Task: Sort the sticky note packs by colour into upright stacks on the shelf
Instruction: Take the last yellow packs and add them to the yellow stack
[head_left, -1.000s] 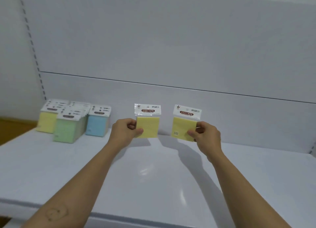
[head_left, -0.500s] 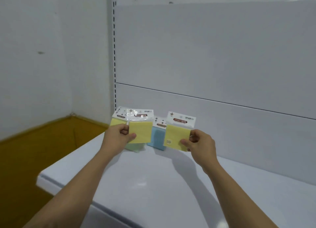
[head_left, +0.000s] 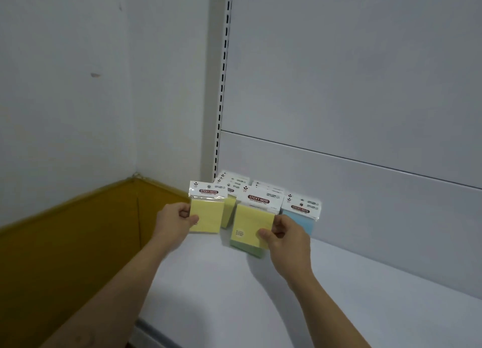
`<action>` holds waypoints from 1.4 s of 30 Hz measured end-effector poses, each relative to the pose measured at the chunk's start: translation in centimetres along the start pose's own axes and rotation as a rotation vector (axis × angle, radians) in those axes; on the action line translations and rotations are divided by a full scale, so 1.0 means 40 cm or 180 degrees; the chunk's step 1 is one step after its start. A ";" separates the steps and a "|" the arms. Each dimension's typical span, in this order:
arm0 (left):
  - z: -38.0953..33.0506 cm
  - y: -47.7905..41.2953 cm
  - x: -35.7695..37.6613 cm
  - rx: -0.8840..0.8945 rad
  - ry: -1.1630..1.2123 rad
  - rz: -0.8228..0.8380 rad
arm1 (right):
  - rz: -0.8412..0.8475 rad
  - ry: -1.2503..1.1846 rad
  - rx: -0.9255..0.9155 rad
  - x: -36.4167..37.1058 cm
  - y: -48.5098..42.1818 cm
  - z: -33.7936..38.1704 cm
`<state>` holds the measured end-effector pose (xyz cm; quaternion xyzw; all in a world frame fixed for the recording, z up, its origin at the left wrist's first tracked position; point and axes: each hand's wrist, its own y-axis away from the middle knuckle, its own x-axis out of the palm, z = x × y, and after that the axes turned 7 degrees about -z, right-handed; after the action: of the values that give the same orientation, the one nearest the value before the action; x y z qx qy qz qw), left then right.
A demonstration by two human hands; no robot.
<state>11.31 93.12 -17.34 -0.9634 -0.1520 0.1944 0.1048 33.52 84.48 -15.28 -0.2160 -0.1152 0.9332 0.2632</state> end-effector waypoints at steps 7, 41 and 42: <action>0.029 -0.106 0.063 0.0020 -0.0191 0.0250 | -0.0548 -0.0124 0.0033 0.062 -0.022 0.011; -0.069 0.030 0.065 0.1025 0.0948 0.1017 | -0.0450 -0.0550 -0.0091 0.070 0.051 -0.004; -0.063 0.023 0.067 0.0971 0.1013 0.1097 | -0.0463 -0.0584 -0.0092 0.072 0.051 -0.005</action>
<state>14.92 92.81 -16.22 -0.9665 0.0635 0.0763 0.2365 30.50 84.33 -17.11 -0.1246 -0.1675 0.9257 0.3154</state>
